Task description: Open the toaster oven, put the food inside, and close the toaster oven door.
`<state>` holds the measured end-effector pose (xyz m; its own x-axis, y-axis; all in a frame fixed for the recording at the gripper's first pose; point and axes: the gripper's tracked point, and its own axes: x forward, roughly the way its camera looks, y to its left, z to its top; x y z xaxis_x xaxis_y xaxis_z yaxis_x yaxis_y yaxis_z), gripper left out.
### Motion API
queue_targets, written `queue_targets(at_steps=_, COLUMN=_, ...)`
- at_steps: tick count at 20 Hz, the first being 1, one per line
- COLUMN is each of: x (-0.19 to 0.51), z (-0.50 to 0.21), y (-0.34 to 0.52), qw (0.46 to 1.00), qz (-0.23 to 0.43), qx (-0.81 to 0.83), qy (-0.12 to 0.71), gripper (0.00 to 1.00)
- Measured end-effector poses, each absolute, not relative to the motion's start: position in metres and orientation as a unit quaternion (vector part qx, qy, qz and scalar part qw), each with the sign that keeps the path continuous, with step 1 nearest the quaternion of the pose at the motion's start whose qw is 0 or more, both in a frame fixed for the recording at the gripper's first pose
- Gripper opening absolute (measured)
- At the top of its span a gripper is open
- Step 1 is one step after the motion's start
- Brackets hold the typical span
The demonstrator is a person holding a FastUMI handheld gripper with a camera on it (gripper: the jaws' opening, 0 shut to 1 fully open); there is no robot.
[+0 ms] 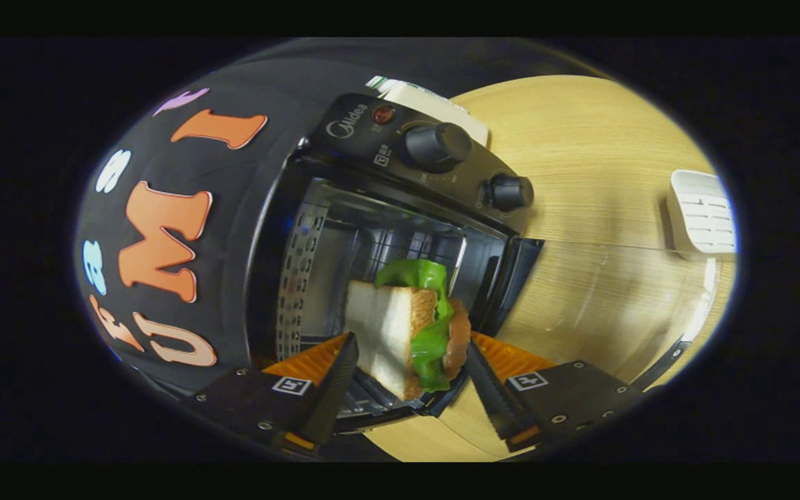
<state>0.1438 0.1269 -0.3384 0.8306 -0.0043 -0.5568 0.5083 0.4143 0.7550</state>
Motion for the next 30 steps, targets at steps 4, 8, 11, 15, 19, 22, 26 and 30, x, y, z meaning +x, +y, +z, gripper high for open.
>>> queue_targets(at_steps=4, x=0.136, z=-0.331, y=0.125, qw=0.819, qz=-0.143, qx=0.499, qy=0.247, gripper=0.98)
queue_targets(at_steps=8, x=0.113, z=-0.322, y=0.124, qw=0.836, qz=-0.125, qx=0.468, qy=0.257, gripper=0.98)
queue_targets(at_steps=11, x=0.089, z=-0.314, y=0.122, qw=0.854, qz=-0.103, qx=0.432, qy=0.271, gripper=0.98)
queue_targets(at_steps=15, x=0.051, z=-0.298, y=0.120, qw=0.897, qz=-0.060, qx=0.333, qy=0.285, gripper=0.98)
queue_targets(at_steps=19, x=0.010, z=-0.293, y=0.112, qw=0.930, qz=-0.033, qx=0.212, qy=0.299, gripper=0.98)
queue_targets(at_steps=22, x=-0.019, z=-0.299, y=0.103, qw=0.941, qz=-0.026, qx=0.134, qy=0.310, gripper=0.99)
queue_targets(at_steps=26, x=-0.045, z=-0.318, y=0.093, qw=0.943, qz=-0.022, qx=0.046, qy=0.330, gripper=0.99)
queue_targets(at_steps=30, x=-0.069, z=-0.342, y=0.088, qw=0.932, qz=-0.005, qx=-0.017, qy=0.363, gripper=0.99)
